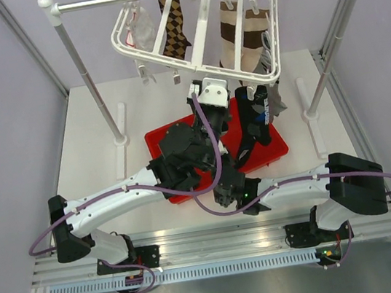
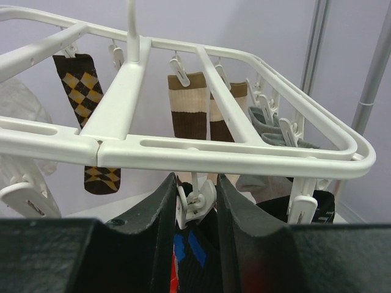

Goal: Remove the socks clipped to the hanger

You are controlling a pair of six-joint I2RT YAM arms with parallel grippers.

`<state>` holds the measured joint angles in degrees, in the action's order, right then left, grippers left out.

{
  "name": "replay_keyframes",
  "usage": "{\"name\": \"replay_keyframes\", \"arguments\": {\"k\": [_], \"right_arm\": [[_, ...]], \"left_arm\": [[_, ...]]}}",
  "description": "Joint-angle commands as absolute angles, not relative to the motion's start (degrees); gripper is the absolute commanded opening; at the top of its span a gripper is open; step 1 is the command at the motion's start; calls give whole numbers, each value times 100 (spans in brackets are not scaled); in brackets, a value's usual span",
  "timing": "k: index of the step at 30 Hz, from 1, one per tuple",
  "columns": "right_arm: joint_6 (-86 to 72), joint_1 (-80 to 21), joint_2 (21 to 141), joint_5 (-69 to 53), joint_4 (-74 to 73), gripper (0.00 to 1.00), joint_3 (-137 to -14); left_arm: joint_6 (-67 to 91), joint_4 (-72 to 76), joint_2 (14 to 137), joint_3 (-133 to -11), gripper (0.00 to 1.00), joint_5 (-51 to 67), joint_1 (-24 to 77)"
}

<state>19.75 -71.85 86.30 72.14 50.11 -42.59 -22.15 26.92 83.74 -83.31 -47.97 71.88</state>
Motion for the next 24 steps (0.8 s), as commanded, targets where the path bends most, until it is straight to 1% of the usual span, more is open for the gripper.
{"name": "replay_keyframes", "arguments": {"k": [1, 7, 12, 20, 22, 24], "right_arm": [[1504, -7076, 8447, 7067, 4861, 1, -4272], [1012, -6865, 8402, 6917, 4562, 1, -4201], [396, -6557, 8429, 6619, 4008, 1, -4228], [62, -6284, 8727, 6364, 3736, 1, -4377], [53, -6275, 8850, 6337, 3683, 5, -4500], [0, -6275, 8868, 6162, 3586, 21, -4544]], "left_arm": [[-2461, 2927, 8227, -8455, 2, -4878, 7233], [-2435, 2927, 8156, -8438, 2, -4860, 7233], [-2417, 2927, 8077, -8402, 2, -4878, 7233], [-2426, 2918, 8024, -8394, 2, -4852, 7233], [-2417, 2927, 8016, -8394, 2, -4860, 7233], [-2434, 2927, 8024, -8394, 2, -4860, 7233]]}}
